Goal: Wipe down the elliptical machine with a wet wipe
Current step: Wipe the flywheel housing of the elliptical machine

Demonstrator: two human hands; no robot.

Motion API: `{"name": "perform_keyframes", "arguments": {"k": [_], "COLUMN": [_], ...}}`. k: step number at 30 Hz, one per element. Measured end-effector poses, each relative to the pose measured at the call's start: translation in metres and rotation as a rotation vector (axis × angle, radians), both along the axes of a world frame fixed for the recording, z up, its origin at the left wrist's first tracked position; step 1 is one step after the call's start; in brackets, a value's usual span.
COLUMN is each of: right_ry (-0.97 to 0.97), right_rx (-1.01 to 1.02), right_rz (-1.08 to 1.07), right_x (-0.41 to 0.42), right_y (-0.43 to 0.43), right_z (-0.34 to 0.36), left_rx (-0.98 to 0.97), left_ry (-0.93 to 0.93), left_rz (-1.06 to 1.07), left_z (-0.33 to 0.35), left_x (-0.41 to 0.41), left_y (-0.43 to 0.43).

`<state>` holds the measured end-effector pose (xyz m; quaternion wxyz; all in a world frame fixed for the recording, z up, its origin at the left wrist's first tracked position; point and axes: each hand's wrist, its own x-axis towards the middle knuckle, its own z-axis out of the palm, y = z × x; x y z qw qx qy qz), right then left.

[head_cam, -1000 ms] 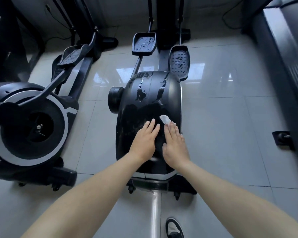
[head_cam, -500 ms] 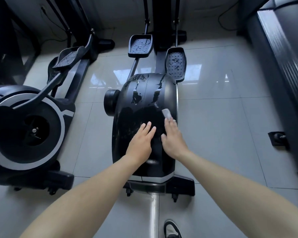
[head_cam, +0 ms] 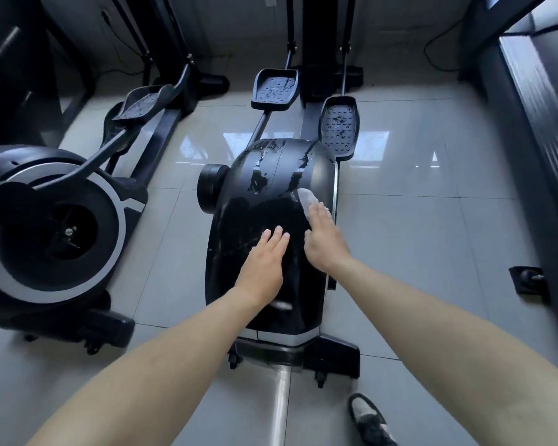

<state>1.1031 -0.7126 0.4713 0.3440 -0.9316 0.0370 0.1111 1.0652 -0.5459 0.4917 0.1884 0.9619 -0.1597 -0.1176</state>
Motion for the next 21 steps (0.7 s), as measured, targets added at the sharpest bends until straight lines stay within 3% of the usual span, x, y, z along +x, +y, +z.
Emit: {"name": "perform_keyframes", "arguments": {"k": [4, 12, 15, 21], "right_ry": [-0.172, 0.045, 0.025, -0.094], "right_rx": [-0.034, 0.182, 0.252, 0.083], "right_rz": [0.111, 0.073, 0.101, 0.4], "right_x": [-0.051, 0.029, 0.063, 0.02], "right_y": [0.011, -0.038, -0.055, -0.054], "right_z": [-0.013, -0.015, -0.013, -0.003], "left_rx": [-0.056, 0.071, 0.156, 0.147], "left_ry": [0.01, -0.026, -0.032, -0.016], "left_rz": [0.104, 0.232, 0.297, 0.448], "left_z": [0.001, 0.019, 0.016, 0.014], "left_x": [0.001, 0.023, 0.034, 0.032], "left_y": [-0.006, -0.037, -0.046, -0.068]}}
